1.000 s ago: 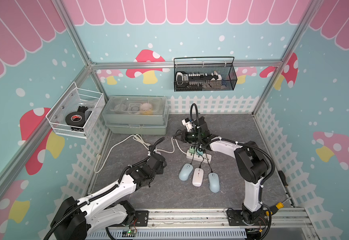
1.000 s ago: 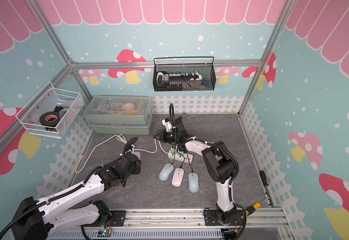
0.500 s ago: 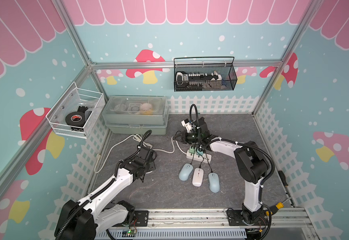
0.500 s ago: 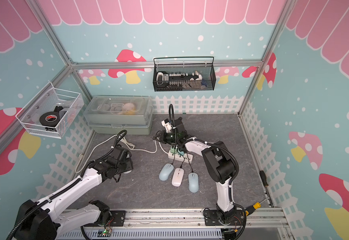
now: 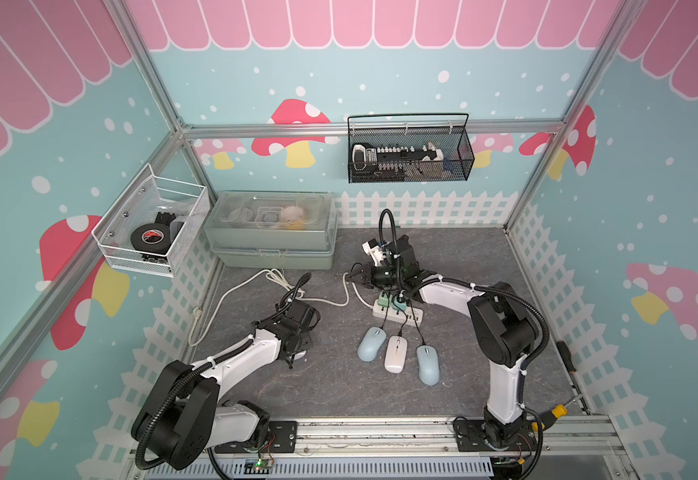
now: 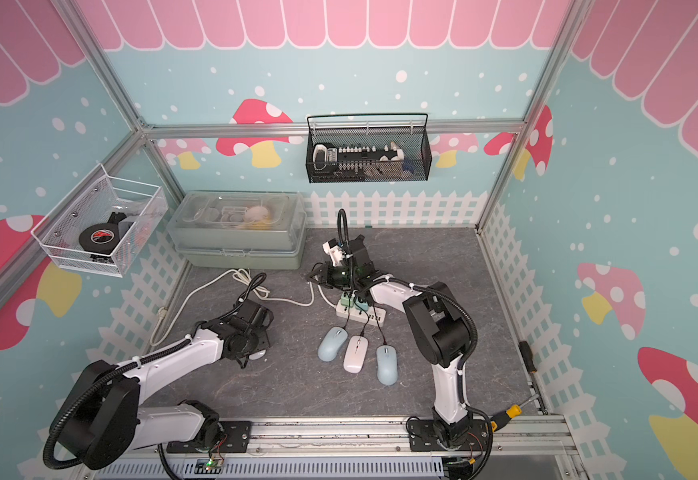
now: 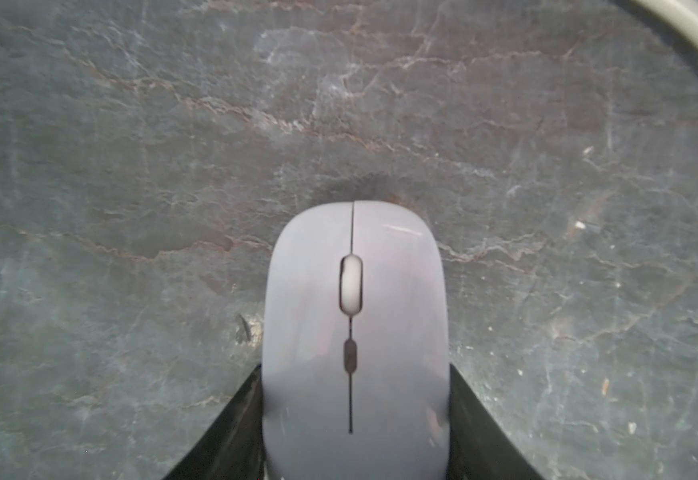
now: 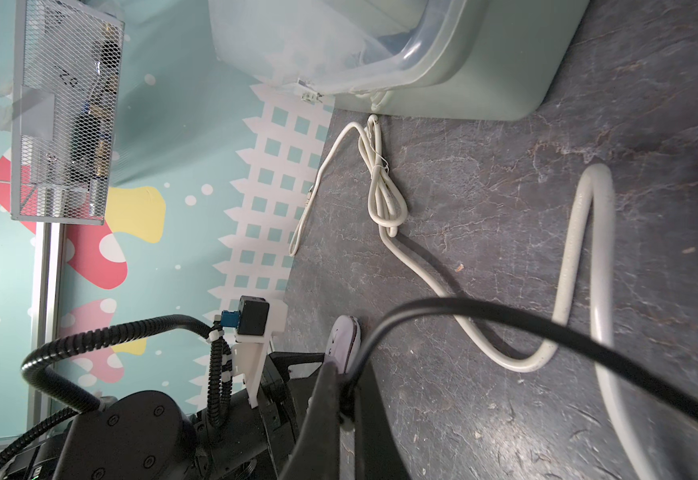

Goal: Unplug the wireless mouse
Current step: Place the mouse at the center of the board.

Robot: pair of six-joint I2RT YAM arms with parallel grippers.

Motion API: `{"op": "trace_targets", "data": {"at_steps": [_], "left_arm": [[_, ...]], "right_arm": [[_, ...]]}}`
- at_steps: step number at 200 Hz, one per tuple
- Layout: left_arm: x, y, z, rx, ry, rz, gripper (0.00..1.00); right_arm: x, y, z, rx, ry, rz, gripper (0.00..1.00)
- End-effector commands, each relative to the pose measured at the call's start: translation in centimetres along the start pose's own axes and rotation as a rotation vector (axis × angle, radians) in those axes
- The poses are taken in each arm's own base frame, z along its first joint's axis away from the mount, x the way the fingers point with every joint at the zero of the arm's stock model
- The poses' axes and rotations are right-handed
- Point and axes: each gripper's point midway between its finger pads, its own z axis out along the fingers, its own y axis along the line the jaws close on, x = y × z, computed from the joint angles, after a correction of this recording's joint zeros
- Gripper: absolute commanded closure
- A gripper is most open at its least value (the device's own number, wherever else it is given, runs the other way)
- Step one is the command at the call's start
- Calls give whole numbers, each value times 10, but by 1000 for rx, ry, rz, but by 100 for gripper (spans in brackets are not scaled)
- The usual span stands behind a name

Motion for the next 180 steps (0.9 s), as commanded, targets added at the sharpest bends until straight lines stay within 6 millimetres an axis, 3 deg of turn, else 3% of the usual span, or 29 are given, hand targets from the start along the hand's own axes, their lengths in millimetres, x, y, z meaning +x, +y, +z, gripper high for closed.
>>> {"op": "trace_targets", "data": {"at_steps": [1, 115, 135, 180], "left_arm": [[-11, 10, 1, -44, -66, -56, 61], [-1, 11, 12, -32, -46, -59, 39], [-1, 11, 12, -31, -46, -60, 30], [3, 8, 12, -12, -28, -60, 26]], "right_arm": [[9, -9, 5, 4, 27, 7, 100], [20, -30, 7, 112, 68, -4, 100], [21, -32, 7, 127, 74, -8, 100], [24, -33, 9, 149, 93, -16, 95]]}}
